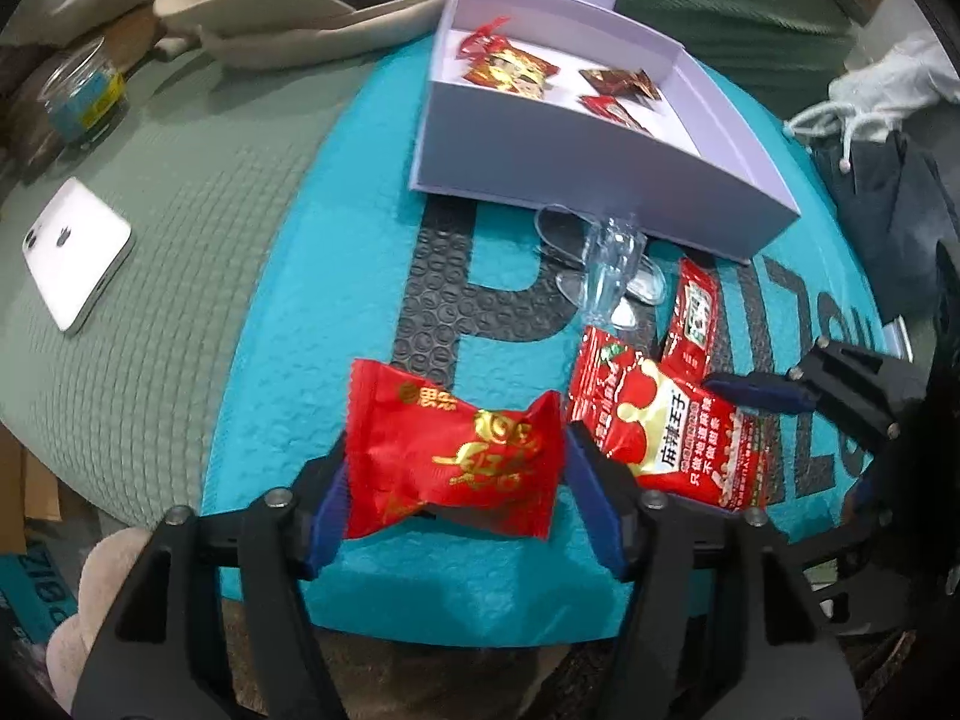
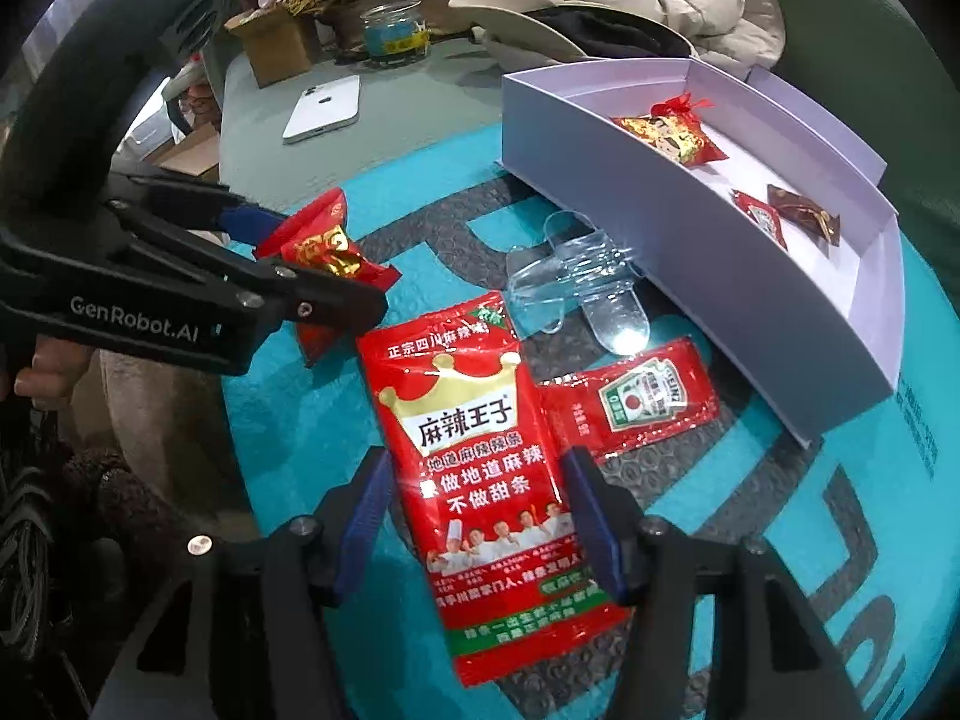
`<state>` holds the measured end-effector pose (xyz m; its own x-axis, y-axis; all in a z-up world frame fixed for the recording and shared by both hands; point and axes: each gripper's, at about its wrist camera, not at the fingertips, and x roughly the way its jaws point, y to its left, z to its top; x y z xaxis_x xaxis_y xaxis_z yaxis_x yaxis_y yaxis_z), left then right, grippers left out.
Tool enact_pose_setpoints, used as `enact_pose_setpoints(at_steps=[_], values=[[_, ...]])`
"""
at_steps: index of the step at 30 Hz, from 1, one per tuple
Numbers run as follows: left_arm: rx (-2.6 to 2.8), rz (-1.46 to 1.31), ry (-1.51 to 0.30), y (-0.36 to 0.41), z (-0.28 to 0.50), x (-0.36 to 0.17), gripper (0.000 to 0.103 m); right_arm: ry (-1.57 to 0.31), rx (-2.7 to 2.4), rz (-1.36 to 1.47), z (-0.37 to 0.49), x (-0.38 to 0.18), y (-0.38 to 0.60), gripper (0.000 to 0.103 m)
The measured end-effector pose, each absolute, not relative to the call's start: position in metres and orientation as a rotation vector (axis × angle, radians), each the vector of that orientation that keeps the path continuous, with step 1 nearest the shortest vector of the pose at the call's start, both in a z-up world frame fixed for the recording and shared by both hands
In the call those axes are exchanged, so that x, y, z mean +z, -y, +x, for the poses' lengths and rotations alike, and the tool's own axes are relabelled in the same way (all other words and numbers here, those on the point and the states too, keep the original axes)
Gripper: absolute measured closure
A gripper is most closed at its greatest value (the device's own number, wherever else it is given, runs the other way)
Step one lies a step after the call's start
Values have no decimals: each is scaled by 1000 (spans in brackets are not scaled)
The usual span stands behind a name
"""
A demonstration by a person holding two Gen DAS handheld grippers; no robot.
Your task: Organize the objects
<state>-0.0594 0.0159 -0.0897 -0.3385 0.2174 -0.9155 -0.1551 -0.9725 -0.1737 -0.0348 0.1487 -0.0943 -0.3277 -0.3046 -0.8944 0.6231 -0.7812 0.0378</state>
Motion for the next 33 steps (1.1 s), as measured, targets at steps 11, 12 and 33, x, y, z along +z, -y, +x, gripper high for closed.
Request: enact_pose_setpoints(at_steps=[11,12,33], values=[[2448,-1611,-64,-33,-58,-95,20,-457,-2158,1389,-30,-98,-168,31],[2453,-1605,-68,-34,-58,-96,20,-457,-2160,1388,-30,-98,-169,30],[2494,-1547,-46,-22,-50,-87,46,-272,-2135,1389,-35,-93,-161,52]])
